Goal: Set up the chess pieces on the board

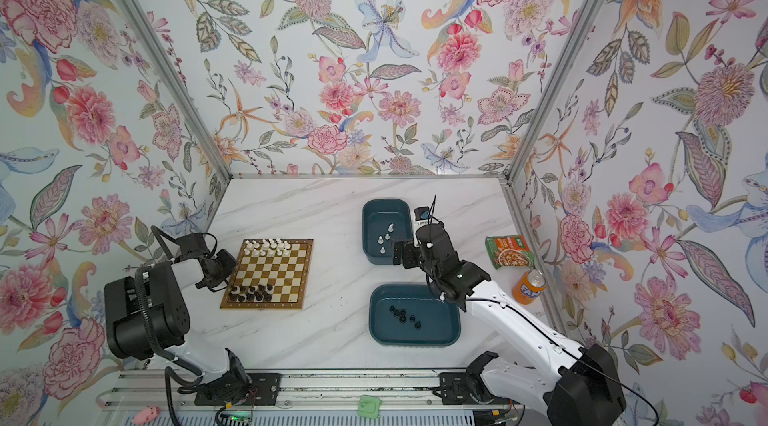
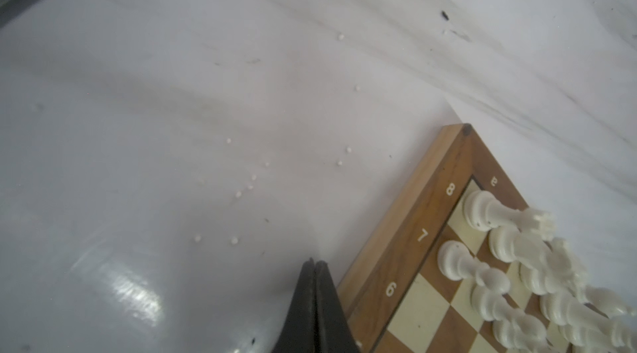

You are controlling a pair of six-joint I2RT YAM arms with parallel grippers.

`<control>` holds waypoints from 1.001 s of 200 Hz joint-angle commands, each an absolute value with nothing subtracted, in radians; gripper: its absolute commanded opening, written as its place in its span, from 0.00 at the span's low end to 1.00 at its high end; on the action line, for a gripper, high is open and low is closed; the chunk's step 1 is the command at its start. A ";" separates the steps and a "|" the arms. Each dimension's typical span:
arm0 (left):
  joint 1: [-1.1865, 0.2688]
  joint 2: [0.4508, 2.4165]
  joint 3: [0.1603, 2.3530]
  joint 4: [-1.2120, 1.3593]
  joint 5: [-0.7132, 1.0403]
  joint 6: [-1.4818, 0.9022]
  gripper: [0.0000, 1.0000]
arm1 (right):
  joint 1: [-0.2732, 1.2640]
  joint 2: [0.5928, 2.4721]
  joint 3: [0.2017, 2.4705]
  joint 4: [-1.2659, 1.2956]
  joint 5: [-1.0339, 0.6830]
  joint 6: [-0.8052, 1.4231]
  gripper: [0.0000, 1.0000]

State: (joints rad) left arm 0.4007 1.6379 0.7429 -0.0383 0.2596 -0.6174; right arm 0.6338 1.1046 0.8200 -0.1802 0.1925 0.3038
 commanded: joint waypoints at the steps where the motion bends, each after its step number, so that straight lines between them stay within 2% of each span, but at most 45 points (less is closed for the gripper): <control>1: 0.371 1.691 0.740 -0.122 0.295 -0.620 0.06 | 0.641 1.067 0.800 -0.226 0.219 0.318 0.99; 121: 0.313 1.816 0.881 -0.123 0.324 -0.587 0.05 | 0.685 0.933 0.768 -0.333 0.280 0.355 0.99; 200: 0.246 1.822 0.845 -0.092 0.375 -0.625 0.00 | 0.720 0.913 0.783 -0.362 0.318 0.359 0.99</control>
